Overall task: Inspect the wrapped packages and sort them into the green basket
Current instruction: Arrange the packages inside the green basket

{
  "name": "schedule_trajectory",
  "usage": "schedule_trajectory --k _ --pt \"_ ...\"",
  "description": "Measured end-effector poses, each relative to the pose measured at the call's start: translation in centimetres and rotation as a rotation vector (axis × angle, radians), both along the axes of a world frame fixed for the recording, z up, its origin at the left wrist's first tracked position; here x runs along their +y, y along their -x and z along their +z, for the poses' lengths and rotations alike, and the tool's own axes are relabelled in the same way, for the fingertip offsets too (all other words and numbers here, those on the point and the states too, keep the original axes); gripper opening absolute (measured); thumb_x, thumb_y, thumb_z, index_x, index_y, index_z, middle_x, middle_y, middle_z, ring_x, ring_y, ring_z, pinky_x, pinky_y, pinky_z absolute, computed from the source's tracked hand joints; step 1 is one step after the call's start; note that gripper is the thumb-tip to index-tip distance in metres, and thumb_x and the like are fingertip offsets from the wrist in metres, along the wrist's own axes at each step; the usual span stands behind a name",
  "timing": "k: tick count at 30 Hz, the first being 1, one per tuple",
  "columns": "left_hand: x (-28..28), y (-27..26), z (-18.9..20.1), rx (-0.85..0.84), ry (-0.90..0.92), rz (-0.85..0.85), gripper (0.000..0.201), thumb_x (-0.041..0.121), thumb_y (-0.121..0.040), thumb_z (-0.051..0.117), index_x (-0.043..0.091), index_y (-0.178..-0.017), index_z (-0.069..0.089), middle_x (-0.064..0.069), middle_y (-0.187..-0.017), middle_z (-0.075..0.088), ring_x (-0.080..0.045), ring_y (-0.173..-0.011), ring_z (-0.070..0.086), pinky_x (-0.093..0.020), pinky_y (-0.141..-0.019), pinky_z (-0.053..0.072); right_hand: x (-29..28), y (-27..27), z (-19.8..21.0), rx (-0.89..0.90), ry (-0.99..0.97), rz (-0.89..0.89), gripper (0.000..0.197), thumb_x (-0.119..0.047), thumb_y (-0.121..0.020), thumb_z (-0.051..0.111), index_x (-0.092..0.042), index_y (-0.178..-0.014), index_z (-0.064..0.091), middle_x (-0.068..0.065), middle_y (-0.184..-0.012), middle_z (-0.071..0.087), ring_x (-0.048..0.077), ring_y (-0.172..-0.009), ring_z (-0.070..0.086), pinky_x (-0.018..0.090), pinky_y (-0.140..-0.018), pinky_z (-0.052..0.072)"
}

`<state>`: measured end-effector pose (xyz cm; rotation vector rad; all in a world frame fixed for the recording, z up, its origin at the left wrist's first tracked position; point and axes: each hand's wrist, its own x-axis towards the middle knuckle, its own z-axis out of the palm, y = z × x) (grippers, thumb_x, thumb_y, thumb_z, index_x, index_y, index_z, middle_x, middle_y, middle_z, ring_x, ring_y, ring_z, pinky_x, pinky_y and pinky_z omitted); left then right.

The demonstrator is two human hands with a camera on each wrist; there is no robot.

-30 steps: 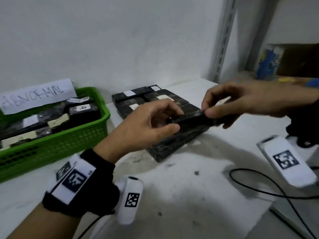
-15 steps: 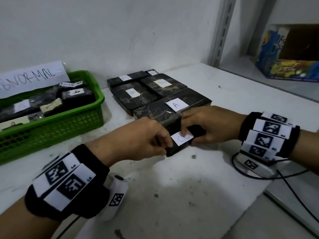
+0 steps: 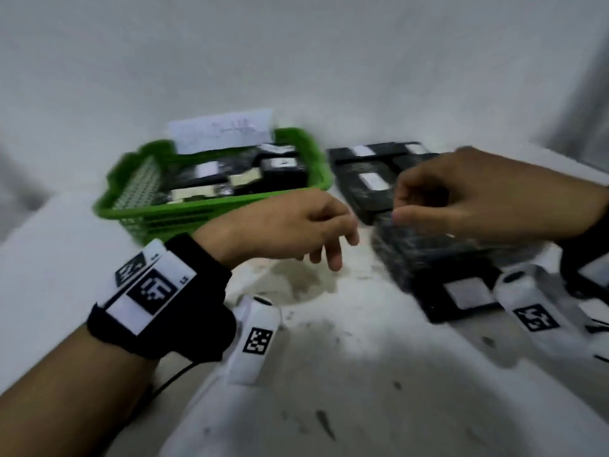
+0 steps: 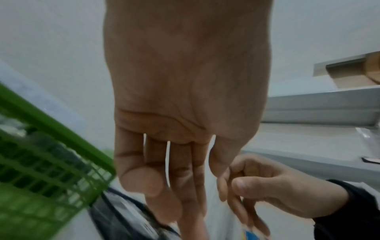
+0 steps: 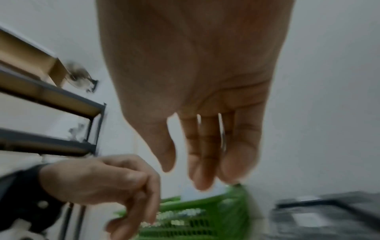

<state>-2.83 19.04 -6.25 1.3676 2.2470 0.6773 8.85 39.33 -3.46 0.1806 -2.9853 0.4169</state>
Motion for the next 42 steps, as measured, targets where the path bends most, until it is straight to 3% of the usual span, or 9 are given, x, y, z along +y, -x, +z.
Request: schedule_trajectory --k 5,9,14,19,24,29,32,36,42 --pt "-12.2 0.6 1.8 0.032 -0.009 0.356 0.027 0.031 -0.102 0.048 0.02 -0.092 0.071 0.007 -0.071 0.071 -0.006 -0.06 0.057 -0.014 -0.055 0.041 -10.0 6.0 -0.1 -0.427 0.082 0.272 0.05 -0.074 -0.067 0.049 -0.036 -0.095 0.065 -0.018 -0.08 0.073 0.007 -0.065 0.073 0.022 -0.064 0.057" --pt "-20.9 -1.7 1.4 0.053 0.138 0.618 0.025 0.04 -0.098 0.055 0.02 -0.092 0.068 0.007 -0.075 0.07 -0.003 -0.061 0.057 -0.016 -0.057 0.043 -19.0 8.7 -2.2 -0.487 -0.078 0.495 0.041 -0.071 -0.08 0.058 -0.041 -0.107 0.058 -0.019 -0.093 0.072 0.004 -0.068 0.071 0.022 -0.067 0.056" --pt "-26.7 -5.1 -0.3 0.048 0.486 0.724 0.046 0.057 -0.08 0.072 0.032 -0.116 0.058 0.016 -0.104 0.061 -0.008 -0.092 0.061 -0.023 -0.079 0.047 -27.3 9.9 -5.0 -0.462 -0.241 0.655 0.055 -0.07 -0.074 0.071 -0.041 -0.117 0.052 -0.019 -0.105 0.068 0.001 -0.087 0.06 0.022 -0.077 0.049" --pt "-27.5 -5.6 -2.5 0.051 0.6 0.675 0.049 0.049 -0.079 0.078 0.027 -0.117 0.057 0.011 -0.119 0.058 -0.011 -0.099 0.054 -0.027 -0.077 0.041 -29.1 10.1 -6.7 -0.466 -0.334 0.656 0.049 -0.06 -0.066 0.083 -0.035 -0.099 0.057 -0.012 -0.097 0.064 0.01 -0.088 0.062 0.032 -0.08 0.055" --pt "-29.1 -3.7 -2.5 -0.01 0.184 0.718 0.034 0.024 -0.083 0.078 0.03 -0.093 0.046 0.009 -0.1 0.063 -0.024 -0.088 0.063 -0.037 -0.079 0.052 -27.8 11.5 -5.0 -0.28 -0.157 0.615 0.04 -0.053 -0.069 0.084 -0.032 -0.089 0.056 -0.012 -0.089 0.062 0.007 -0.082 0.059 0.029 -0.074 0.05" --pt "-28.2 -1.0 0.1 -0.213 -0.523 0.792 0.028 0.003 -0.09 0.067 0.01 -0.112 0.051 -0.008 -0.104 0.06 -0.028 -0.081 0.07 -0.038 -0.072 0.061 -23.9 13.6 -1.8 -0.183 0.562 0.493 0.037 -0.037 -0.07 0.084 -0.02 -0.099 0.069 0.003 -0.081 0.073 0.013 -0.069 0.069 0.029 -0.06 0.058" --pt "-25.5 1.2 1.7 -0.147 -0.657 0.724 0.024 0.002 -0.092 0.064 0.005 -0.113 0.054 -0.003 -0.097 0.06 -0.014 -0.071 0.06 -0.029 -0.063 0.052 -21.7 14.2 -1.2 -0.116 0.826 0.439 0.045 -0.036 -0.067 0.078 -0.013 -0.104 0.071 0.005 -0.083 0.075 0.016 -0.066 0.07 0.026 -0.056 0.056" --pt "-19.9 4.2 3.9 -0.137 -0.795 0.634 0.012 0.006 -0.095 0.062 0.008 -0.105 0.055 0.0 -0.079 0.057 -0.015 -0.063 0.05 -0.025 -0.056 0.043 -18.6 14.6 -0.6 0.038 1.11 0.332 0.042 -0.028 -0.07 0.077 -0.004 -0.101 0.066 0.003 -0.076 0.071 0.021 -0.058 0.064 0.028 -0.052 0.055" --pt "-11.3 7.9 4.9 -0.187 -0.848 0.438 0.013 0.01 -0.094 0.066 0.008 -0.104 0.058 -0.003 -0.076 0.055 -0.014 -0.061 0.046 -0.022 -0.051 0.04 -12.5 14.0 -0.3 0.326 1.2 0.098 0.014 -0.01 -0.086 0.075 -0.003 -0.091 0.064 0.005 -0.061 0.06 0.016 -0.045 0.054 0.024 -0.042 0.044"
